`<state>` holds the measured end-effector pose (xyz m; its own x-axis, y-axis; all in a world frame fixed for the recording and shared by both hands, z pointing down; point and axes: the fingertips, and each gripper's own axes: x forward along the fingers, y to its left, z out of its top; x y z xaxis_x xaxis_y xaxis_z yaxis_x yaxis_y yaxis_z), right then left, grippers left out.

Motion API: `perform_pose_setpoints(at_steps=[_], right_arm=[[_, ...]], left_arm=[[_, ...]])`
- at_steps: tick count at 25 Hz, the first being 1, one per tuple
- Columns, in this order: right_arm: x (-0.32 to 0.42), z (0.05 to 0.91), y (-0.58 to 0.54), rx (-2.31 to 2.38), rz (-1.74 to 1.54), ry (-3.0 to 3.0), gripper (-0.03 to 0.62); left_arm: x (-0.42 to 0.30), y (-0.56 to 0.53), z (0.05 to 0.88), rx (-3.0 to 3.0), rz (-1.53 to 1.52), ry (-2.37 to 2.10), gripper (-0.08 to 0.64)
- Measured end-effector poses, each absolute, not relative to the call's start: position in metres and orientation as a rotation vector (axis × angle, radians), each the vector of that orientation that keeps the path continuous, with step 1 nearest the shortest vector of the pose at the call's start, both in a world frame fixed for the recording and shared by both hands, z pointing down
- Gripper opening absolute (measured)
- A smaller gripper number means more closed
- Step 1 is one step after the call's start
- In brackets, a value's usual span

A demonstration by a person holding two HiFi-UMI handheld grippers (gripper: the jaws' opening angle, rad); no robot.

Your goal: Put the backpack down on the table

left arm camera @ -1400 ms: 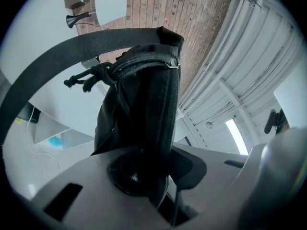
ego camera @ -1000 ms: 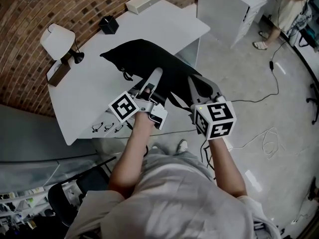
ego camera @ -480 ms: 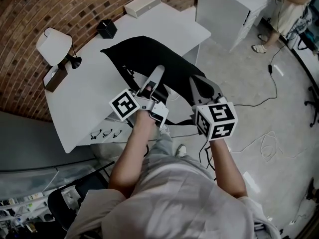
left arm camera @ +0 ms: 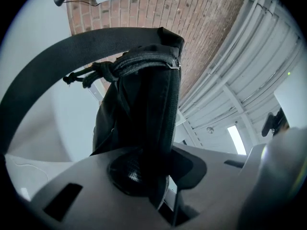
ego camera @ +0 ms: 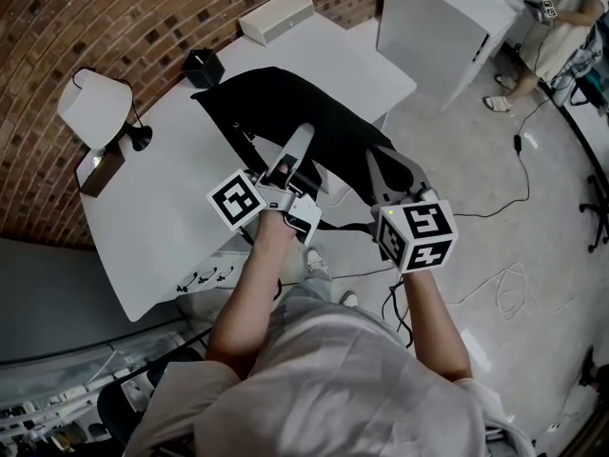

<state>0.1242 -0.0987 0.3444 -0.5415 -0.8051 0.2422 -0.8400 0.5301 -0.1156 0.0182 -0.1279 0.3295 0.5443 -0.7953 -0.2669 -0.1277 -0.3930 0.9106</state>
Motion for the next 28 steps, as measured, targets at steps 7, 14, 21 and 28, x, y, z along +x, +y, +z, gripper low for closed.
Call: perform_pose_setpoints(at_steps=[7,14,21,28], right_arm=[[0.091,0.339,-0.149,1.408,0.309,-2.574,0.002],[0.065,0.333,-0.179,1.439,0.276,-2.551,0.002],[0.055,0.333,-0.209,1.469,0.266,-2.526,0.002],[0.052,0.34,-0.248,1.435,0.27,-2.539,0.002]], left_arm=[[-0.011,-0.189,0.318,1.852,-0.923,-0.707,0.08],[-0.027,-0.23,0.31,1.861,-0.93,-0.639,0.08],[-0.037,-0.27,0.309,1.867,-0.921,-0.614,0.08],[-0.037,-0.31,0.319,1.846,-0.934,-0.628,0.081]])
